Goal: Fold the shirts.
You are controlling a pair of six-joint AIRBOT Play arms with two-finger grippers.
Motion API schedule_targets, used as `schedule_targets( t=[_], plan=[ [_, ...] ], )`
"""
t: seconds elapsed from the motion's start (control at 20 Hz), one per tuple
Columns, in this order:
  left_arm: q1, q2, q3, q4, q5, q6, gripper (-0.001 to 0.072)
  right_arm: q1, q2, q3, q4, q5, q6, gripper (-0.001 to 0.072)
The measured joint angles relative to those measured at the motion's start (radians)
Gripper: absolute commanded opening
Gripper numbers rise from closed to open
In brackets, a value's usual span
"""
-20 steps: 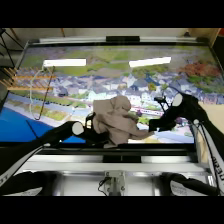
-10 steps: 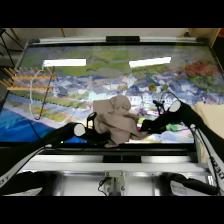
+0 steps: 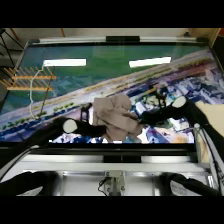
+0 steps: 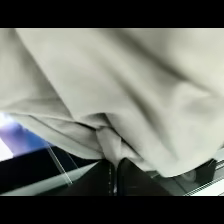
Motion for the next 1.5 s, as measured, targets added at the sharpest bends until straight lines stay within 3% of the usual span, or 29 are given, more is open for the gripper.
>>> schedule_targets(
  t=[0.15, 0.35, 0.55, 0.7, 0.9, 1.05, 1.25, 1.5],
  plan=[
    [0.102, 0.200, 0.128, 0.122, -0.053, 0.042, 0.0031, -0.047, 0.141, 0.140, -0.008, -0.007, -0.031, 0.0065],
    [0.208, 0.478, 0.377, 0.187, 0.030, 0.135, 0.0031, -0.098, 0.366, 0.356, -0.010, -0.103, -0.071, 0.0065],
    [0.270, 0.646, 0.520, 0.214, 0.066, 0.124, 0.0031, -0.114, 0.573, 0.469, -0.038, -0.254, -0.101, 0.0065],
    [0.299, 0.678, 0.552, 0.280, -0.039, 0.072, 0.0031, -0.119, 0.686, 0.496, -0.100, -0.335, -0.108, 0.0065],
    [0.317, 0.654, 0.563, 0.377, -0.159, 0.018, 0.0032, -0.120, 0.756, 0.509, -0.209, -0.376, -0.063, 0.0065],
    [0.322, 0.580, 0.563, 0.448, -0.181, 0.003, 0.0032, -0.120, 0.735, 0.511, -0.286, -0.317, -0.035, 0.0065],
    [0.344, 0.413, 0.563, 0.506, -0.046, -0.005, 0.0033, -0.120, 0.607, 0.507, -0.378, -0.112, -0.003, 0.0065],
    [0.386, 0.065, 0.584, 0.508, 0.135, -0.026, 0.0034, -0.120, 0.338, 0.429, -0.364, 0.064, 0.040, 0.0065]
  ],
)
